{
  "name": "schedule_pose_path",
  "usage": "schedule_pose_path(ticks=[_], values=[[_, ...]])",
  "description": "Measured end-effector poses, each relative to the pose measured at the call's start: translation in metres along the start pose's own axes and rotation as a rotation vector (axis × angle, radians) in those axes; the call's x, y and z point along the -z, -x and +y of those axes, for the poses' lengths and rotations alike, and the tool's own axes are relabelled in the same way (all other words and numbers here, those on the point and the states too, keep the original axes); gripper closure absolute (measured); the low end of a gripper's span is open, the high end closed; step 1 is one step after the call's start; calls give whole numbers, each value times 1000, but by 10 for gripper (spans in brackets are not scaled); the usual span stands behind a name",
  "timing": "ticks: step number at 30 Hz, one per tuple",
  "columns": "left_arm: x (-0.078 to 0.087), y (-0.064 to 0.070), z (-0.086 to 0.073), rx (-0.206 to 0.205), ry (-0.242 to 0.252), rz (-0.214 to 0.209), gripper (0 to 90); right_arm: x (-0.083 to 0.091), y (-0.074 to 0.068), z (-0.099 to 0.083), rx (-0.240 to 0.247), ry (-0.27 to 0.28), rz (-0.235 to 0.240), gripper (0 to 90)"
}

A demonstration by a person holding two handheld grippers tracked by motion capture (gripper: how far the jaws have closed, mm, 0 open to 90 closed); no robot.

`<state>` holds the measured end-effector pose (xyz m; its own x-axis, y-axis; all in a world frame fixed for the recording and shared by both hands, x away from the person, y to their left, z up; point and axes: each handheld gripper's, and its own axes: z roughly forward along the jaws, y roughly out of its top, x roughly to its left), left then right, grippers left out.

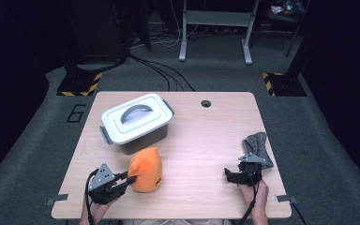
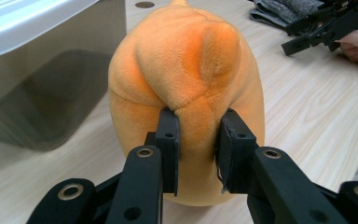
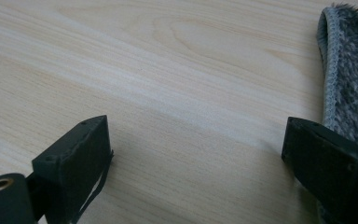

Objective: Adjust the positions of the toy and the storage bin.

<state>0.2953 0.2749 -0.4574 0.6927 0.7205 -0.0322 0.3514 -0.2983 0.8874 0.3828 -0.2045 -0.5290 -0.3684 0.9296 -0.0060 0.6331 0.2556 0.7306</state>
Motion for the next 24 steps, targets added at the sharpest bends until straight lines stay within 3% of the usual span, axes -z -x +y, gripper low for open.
schedule_pose_path(ticks=[5,10,16,19,22,24], values=[[-1,-6,-8,30,-12,13,697,0,0,0,1,1,1,71],[0,-10,-7,17,-35,43,594,0,0,0,2,1,1,71],[-1,-12,-12,47,-16,72,589,0,0,0,1,0,1,72],[1,-14,-15,71,-29,85,586,0,0,0,1,-1,3,72],[2,-16,-20,95,-19,112,554,0,0,0,1,-1,3,72],[5,-17,-20,79,-35,151,511,0,0,0,2,0,2,72]])
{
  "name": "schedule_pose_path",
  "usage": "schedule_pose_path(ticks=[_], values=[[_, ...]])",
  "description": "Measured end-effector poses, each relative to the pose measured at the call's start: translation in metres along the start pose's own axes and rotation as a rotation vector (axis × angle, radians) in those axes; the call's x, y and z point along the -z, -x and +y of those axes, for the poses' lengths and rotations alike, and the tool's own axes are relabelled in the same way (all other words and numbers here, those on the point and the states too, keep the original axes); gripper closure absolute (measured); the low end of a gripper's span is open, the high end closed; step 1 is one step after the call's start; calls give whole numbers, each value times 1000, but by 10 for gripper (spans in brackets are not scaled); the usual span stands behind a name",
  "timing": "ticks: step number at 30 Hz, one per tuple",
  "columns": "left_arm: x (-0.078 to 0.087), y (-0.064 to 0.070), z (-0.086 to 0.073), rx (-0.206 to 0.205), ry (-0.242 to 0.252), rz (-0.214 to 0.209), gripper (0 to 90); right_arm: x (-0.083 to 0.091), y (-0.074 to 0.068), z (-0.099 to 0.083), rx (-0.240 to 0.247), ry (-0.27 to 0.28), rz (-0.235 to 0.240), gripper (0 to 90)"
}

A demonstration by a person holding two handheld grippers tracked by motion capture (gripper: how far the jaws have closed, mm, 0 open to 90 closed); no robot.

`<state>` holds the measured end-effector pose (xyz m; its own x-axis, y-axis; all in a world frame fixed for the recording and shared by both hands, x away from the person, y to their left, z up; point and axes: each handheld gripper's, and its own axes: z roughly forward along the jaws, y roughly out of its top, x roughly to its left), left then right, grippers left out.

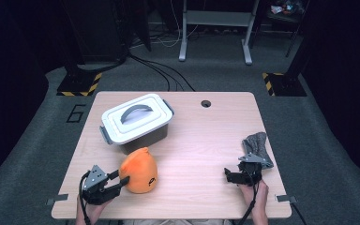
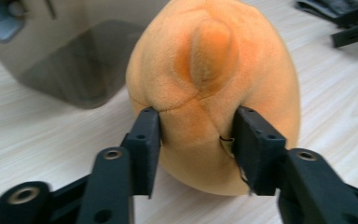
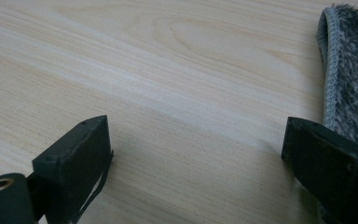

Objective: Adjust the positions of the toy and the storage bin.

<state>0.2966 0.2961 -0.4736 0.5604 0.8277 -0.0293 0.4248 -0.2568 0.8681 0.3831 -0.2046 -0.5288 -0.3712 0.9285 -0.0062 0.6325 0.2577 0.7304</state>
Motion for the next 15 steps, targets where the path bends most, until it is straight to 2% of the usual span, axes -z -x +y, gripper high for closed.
schedule_pose_path(ticks=[4,8,10,15], values=[[1,-2,0,-40,-4,97,447,0,0,0,-1,0,0,72],[-1,-5,0,-71,-10,142,410,0,0,0,0,-1,0,72],[-2,-5,0,-85,-10,157,374,0,0,0,0,3,-1,72],[-1,-7,-2,-82,-26,161,313,0,0,0,-3,1,0,73]])
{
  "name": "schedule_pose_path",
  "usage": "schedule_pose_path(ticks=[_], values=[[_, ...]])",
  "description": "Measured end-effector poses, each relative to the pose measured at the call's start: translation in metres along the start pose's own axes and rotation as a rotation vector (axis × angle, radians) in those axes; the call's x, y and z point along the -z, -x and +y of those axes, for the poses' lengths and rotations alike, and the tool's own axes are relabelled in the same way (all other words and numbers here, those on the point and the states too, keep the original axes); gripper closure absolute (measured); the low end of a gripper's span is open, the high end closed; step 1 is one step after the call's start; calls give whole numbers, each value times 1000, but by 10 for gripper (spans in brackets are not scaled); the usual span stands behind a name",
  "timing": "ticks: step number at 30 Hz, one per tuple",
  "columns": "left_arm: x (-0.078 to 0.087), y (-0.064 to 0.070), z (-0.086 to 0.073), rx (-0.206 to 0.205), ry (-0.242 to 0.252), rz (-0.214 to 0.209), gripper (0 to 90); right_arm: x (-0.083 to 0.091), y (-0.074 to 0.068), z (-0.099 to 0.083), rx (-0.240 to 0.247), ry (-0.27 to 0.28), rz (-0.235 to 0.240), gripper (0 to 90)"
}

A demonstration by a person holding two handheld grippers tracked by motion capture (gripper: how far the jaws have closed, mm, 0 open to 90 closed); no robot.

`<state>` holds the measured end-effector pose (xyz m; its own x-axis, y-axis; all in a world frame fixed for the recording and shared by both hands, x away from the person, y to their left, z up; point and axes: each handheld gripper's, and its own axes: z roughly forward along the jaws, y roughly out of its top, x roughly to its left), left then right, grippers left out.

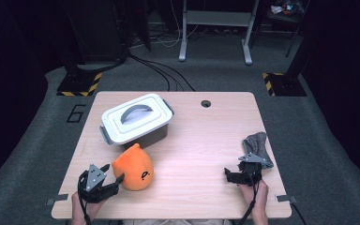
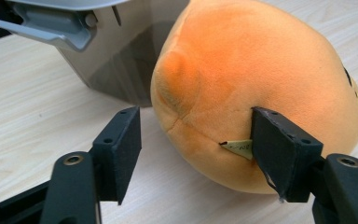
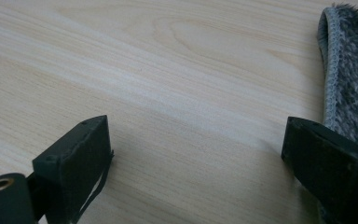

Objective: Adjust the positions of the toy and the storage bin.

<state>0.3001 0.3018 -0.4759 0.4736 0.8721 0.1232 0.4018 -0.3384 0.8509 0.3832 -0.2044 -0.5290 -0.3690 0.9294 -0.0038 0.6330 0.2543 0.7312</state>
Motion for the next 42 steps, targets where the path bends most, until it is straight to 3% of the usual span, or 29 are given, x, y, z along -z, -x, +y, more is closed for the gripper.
schedule_pose_path(ticks=[4,12,13,20,32,42], values=[[0,-6,-3,1,-5,-5,290,0,0,0,-1,-1,1,73],[-7,-33,-7,90,-24,-49,277,0,0,0,-1,-1,1,73],[-7,-34,-7,108,-25,-62,273,0,0,0,-1,-1,1,73],[-4,-39,-4,132,-41,-76,230,0,0,0,-1,-1,1,73],[-1,-50,14,164,-40,-79,161,0,0,0,-1,-1,1,73],[-4,-65,42,165,-22,-65,137,0,0,0,-1,-1,1,73]])
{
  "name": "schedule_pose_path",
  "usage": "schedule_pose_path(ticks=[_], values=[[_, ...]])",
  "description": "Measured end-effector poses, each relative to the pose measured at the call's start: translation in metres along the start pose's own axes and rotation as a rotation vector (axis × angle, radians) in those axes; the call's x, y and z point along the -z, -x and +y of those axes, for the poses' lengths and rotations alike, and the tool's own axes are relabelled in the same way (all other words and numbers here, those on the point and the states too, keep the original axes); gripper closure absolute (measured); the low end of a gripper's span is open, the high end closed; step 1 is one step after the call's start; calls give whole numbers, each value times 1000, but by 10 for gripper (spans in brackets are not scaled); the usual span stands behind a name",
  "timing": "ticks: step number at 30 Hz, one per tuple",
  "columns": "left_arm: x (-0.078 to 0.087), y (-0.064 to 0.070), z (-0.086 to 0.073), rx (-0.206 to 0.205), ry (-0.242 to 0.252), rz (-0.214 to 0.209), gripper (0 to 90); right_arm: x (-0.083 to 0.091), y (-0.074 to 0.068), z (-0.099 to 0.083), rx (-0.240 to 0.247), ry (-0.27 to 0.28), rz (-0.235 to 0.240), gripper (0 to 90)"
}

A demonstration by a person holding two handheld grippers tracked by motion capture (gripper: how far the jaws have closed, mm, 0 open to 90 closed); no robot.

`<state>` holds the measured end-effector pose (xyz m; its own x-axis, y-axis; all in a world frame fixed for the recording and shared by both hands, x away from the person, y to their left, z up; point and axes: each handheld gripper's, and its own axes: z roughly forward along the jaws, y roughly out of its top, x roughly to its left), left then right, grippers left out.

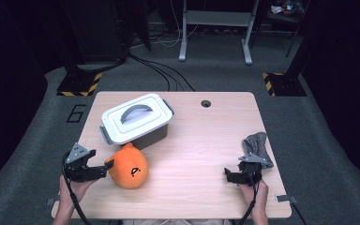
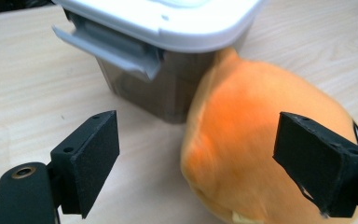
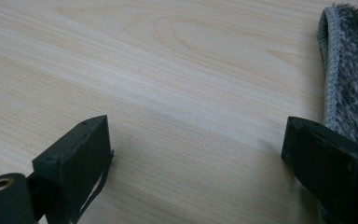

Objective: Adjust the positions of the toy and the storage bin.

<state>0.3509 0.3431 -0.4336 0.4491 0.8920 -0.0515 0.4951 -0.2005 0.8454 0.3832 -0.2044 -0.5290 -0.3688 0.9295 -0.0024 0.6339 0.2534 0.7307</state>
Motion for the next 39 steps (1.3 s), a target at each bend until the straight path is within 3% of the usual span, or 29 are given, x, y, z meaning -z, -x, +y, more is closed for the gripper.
schedule_pose_path(ticks=[15,20,26,31,39], values=[[-13,-16,48,0,29,36,120,0,0,0,4,2,-1,73],[-26,-22,60,3,11,42,126,0,0,0,5,-3,0,73],[-49,-35,68,2,-50,65,153,0,0,0,4,-2,0,73],[-61,-42,71,25,-73,35,158,0,0,0,5,-1,0,73],[-71,-42,73,18,-85,3,158,0,0,0,3,0,1,75]])
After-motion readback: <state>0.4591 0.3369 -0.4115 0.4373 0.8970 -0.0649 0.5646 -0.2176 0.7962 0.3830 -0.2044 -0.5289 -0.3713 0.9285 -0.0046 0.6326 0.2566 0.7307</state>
